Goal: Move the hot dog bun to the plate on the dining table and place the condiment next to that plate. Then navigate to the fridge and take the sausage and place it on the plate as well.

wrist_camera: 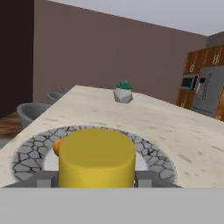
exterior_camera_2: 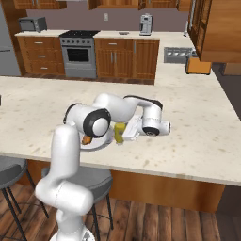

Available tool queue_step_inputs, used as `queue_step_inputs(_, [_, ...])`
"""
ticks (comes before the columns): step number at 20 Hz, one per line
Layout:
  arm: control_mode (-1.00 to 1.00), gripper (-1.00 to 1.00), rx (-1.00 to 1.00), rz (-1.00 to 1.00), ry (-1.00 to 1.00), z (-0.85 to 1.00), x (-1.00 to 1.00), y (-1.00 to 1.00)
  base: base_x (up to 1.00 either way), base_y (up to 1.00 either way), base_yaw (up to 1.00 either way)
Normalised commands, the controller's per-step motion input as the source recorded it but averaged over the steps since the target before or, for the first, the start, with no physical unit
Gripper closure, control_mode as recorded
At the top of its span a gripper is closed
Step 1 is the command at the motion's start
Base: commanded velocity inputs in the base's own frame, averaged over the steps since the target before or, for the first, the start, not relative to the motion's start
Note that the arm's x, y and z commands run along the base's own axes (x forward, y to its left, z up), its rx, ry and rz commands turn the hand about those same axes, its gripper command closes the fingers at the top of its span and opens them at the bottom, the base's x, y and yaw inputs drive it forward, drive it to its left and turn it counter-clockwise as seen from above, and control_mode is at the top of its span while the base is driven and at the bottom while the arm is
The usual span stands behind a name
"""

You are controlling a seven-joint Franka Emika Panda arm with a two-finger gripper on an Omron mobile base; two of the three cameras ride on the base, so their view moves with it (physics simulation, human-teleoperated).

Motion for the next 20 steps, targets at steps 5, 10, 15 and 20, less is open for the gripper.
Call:
queue_step_inputs(5, [-1.0,1.0,0.0,0.04,0.0,-0.23,0.26,0.0,0.0,0.0,0.0])
queue_step_inputs(10, [-1.0,-1.0,0.0,0.03,0.0,-0.38,0.02,0.0,0.0,0.0,0.0])
queue_step_inputs(15, [-1.0,-1.0,0.0,0.02,0.0,-0.18,-0.05,0.0,0.0,0.0,0.0])
queue_step_inputs(20, [-1.0,-1.0,0.0,0.0,-0.04,0.05,0.0,0.06,0.0,0.0,0.0])
